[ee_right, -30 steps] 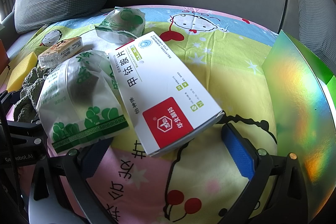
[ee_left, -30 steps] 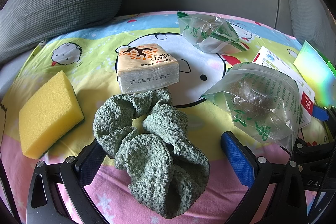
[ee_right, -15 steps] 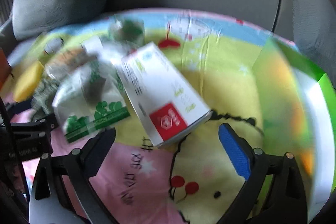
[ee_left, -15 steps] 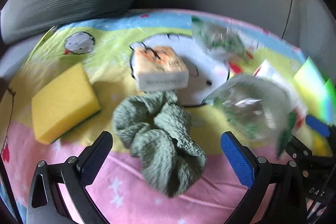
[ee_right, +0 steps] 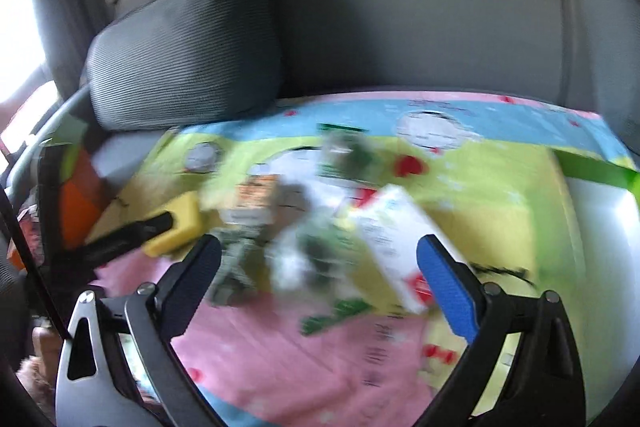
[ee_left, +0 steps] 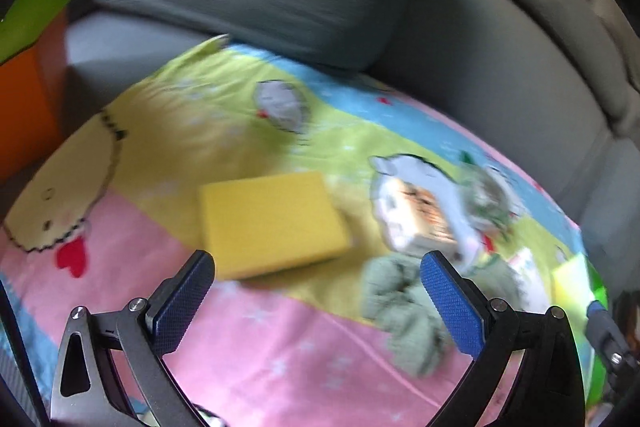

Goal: Organize objects
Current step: 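Move the left tool to the yellow sponge and close on it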

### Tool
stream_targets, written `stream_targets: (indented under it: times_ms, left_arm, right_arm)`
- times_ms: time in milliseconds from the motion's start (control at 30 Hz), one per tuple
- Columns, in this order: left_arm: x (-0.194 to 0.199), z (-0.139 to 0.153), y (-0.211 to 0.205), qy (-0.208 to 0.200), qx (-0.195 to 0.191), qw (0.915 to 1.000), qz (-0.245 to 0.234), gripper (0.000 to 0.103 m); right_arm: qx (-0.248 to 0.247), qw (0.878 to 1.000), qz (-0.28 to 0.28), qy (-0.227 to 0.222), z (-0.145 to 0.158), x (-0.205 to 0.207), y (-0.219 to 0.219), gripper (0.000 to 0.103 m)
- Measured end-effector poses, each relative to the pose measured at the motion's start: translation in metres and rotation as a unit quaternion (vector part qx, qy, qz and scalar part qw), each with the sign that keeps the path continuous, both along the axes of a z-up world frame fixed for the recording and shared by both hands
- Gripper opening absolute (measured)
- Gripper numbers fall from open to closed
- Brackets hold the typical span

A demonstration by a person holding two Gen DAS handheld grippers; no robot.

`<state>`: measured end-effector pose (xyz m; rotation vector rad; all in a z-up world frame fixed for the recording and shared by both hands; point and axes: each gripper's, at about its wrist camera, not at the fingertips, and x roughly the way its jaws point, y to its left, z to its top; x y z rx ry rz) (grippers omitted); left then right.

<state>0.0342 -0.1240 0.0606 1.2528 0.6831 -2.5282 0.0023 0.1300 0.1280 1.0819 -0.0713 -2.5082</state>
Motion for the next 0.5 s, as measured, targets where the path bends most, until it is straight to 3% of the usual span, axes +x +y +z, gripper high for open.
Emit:
stream_targets:
  times_ms: [267, 500]
  left_arm:
    - [0.009, -0.027, -0.040, -0.035, 0.037, 0.9981, 0.033, 0.103]
    - [0.006, -0.039, -0.050, -0.045, 0.069, 0.9963, 0.025, 0.083]
  right_arm:
    - [-0.065, 0.990, 0.064, -0.104, -0.016, -0.039, -0.078, 0.064]
    - [-0.077, 0.977, 0.093, -0.174, -0.047, -0.069, -0.135, 0.049]
